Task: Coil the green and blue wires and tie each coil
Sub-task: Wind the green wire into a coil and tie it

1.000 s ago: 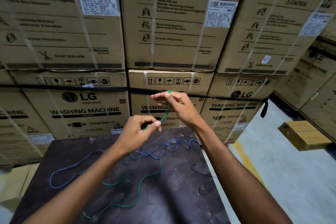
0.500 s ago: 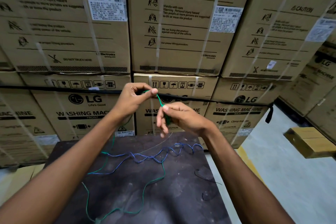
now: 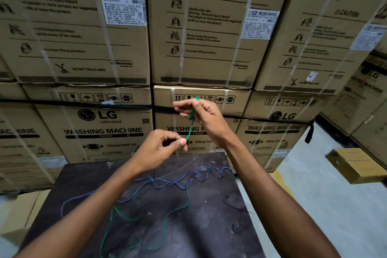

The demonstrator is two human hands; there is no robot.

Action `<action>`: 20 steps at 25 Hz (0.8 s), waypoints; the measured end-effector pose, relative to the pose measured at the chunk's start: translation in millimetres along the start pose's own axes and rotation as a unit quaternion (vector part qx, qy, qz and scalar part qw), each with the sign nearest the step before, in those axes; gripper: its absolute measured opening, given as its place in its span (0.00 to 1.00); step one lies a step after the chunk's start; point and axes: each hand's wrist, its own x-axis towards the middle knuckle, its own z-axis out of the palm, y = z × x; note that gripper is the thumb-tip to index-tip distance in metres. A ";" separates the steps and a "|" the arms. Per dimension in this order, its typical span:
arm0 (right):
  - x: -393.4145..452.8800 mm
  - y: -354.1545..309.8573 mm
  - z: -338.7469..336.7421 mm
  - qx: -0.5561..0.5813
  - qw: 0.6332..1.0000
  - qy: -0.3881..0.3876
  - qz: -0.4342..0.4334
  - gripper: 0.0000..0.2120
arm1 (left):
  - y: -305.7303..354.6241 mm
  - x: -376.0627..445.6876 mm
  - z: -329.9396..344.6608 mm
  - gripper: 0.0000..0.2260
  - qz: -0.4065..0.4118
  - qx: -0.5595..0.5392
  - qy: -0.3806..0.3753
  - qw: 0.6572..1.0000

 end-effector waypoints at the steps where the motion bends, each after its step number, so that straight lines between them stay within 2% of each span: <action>1: -0.4 5.2 1.6 -0.063 0.998 0.001 0.000 0.19 | 5.1 -0.2 -4.5 0.12 0.014 0.019 -0.014 1.000; 3: -3.0 8.4 6.0 -0.172 0.984 -0.031 -0.008 0.17 | 14.5 4.2 -16.8 0.11 0.035 0.039 -0.003 0.999; 5: -10.0 5.9 9.3 -0.219 0.972 -0.090 0.005 0.16 | 21.6 14.9 -32.5 0.11 0.053 0.046 0.032 0.997; 9: -20.9 -6.4 12.6 -0.084 0.981 -0.162 0.070 0.20 | 27.7 40.5 -56.8 0.07 0.071 0.045 0.081 0.993; 13: -17.0 -24.0 12.8 0.016 0.974 -0.212 0.078 0.21 | 26.4 58.3 -59.6 0.04 0.046 -0.052 0.129 0.989; 17: -10.3 -37.6 19.0 0.204 0.956 -0.204 0.050 0.18 | 16.4 58.2 -50.8 0.08 -0.010 -0.164 0.149 0.975; 20: 1.0 -48.8 25.6 0.304 0.940 -0.155 0.018 0.18 | 3.0 48.8 -36.2 0.08 -0.047 -0.189 0.142 0.971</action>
